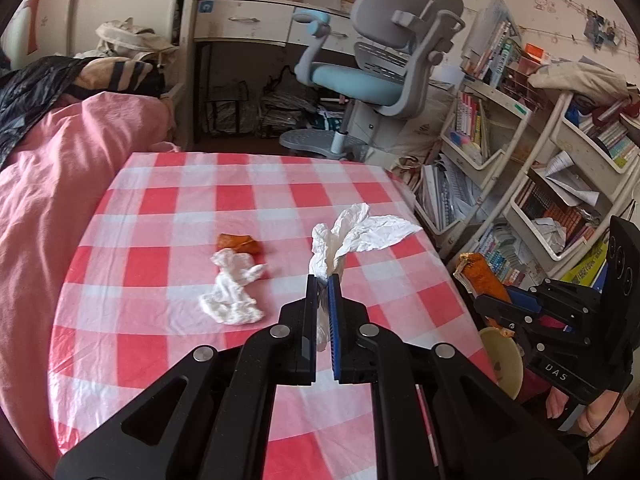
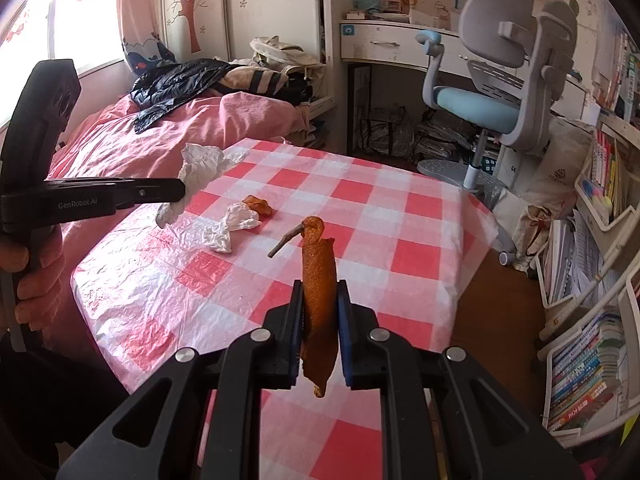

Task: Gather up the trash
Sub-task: 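Carry tissue and orange strip to the yellow bin and open both tools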

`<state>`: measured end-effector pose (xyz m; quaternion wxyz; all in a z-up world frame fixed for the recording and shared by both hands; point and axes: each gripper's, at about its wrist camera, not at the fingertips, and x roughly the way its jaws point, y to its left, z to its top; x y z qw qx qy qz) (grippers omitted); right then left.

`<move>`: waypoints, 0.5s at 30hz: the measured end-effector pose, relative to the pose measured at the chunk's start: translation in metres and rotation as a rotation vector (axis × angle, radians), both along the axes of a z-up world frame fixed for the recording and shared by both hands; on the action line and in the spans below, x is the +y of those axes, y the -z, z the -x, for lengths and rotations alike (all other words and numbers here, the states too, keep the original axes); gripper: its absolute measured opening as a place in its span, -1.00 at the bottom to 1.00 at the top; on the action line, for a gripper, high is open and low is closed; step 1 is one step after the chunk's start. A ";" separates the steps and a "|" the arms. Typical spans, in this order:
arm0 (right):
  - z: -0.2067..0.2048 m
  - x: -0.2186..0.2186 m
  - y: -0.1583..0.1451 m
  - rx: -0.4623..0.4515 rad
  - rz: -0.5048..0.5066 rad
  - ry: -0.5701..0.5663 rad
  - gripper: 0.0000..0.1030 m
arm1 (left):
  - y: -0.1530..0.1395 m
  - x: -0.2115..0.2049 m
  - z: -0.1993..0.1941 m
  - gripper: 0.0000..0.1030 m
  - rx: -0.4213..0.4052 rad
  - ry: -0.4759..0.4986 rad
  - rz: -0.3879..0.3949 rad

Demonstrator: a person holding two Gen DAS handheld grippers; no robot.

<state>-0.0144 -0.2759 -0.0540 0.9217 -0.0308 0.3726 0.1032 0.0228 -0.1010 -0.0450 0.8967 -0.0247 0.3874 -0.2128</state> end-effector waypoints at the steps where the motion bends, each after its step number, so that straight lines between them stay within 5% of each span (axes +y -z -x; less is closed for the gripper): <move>1: 0.006 -0.009 -0.001 0.000 -0.004 0.015 -0.68 | 0.001 -0.010 0.001 -0.89 0.000 0.019 -0.002; 7: 0.052 -0.068 0.016 0.024 0.025 0.116 -0.68 | 0.015 -0.103 0.019 -0.89 0.025 0.190 -0.011; 15: 0.117 -0.174 0.087 0.150 -0.005 0.345 -0.68 | 0.053 -0.247 0.064 -0.89 0.069 0.440 -0.071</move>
